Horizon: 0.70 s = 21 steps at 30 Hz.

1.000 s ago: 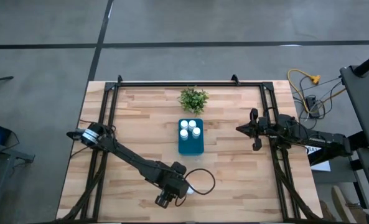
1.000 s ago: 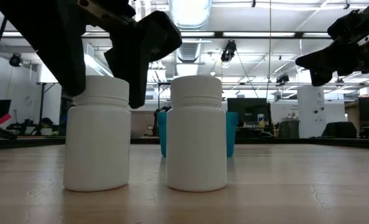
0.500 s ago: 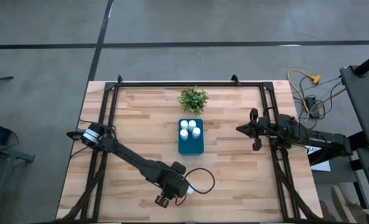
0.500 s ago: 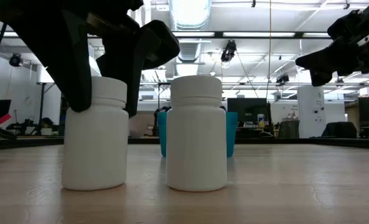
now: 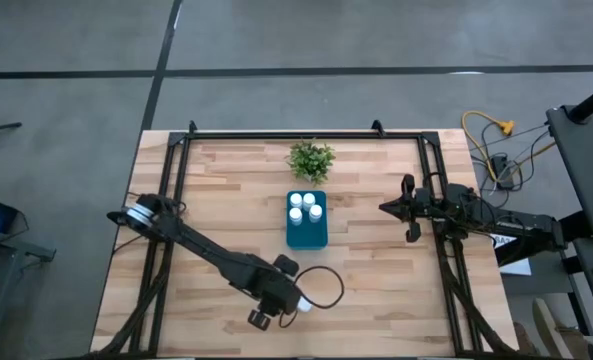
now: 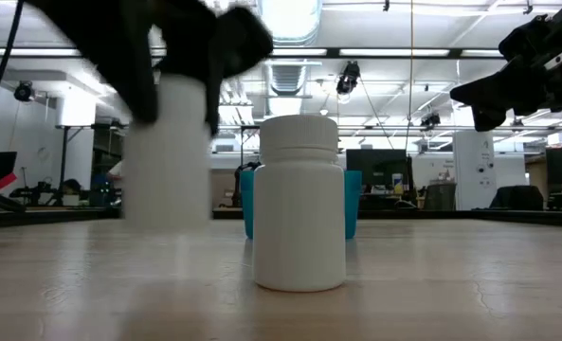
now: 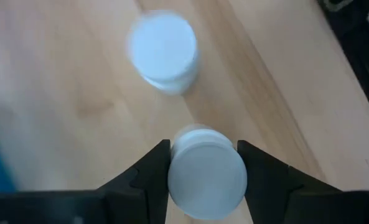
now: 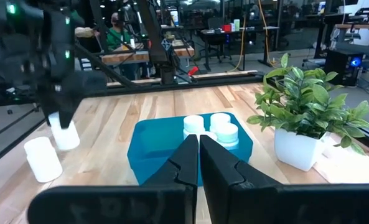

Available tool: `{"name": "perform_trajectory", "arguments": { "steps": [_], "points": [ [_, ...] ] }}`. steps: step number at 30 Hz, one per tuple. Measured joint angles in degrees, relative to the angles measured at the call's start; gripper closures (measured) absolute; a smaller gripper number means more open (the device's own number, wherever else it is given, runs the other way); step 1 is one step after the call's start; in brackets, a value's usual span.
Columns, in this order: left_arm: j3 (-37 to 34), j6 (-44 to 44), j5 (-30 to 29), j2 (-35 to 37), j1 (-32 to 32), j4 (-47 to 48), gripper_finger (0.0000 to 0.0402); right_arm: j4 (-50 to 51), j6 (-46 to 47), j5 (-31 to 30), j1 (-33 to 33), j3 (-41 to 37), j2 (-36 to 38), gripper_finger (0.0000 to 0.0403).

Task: Pick and place pill bottles into a basket
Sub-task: Put the white pill bottle into the blue bin

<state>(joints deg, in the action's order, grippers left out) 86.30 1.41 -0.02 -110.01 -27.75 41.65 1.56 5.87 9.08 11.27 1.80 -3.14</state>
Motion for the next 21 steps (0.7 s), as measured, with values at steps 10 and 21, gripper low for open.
{"name": "perform_trajectory", "arguments": {
  "steps": [10, 21],
  "points": [
    [-0.11, -7.92, -12.47, 11.55, 2.16, -0.63, 0.0257, 0.00, 0.07, 0.00, -0.01, 0.02, -0.06, 0.0394],
    [-1.62, -14.87, -6.31, 15.46, 16.26, -0.81, 0.0257, 0.00, 0.15, 0.00, -0.01, 0.02, -0.39, 0.0394]
  ]
}}
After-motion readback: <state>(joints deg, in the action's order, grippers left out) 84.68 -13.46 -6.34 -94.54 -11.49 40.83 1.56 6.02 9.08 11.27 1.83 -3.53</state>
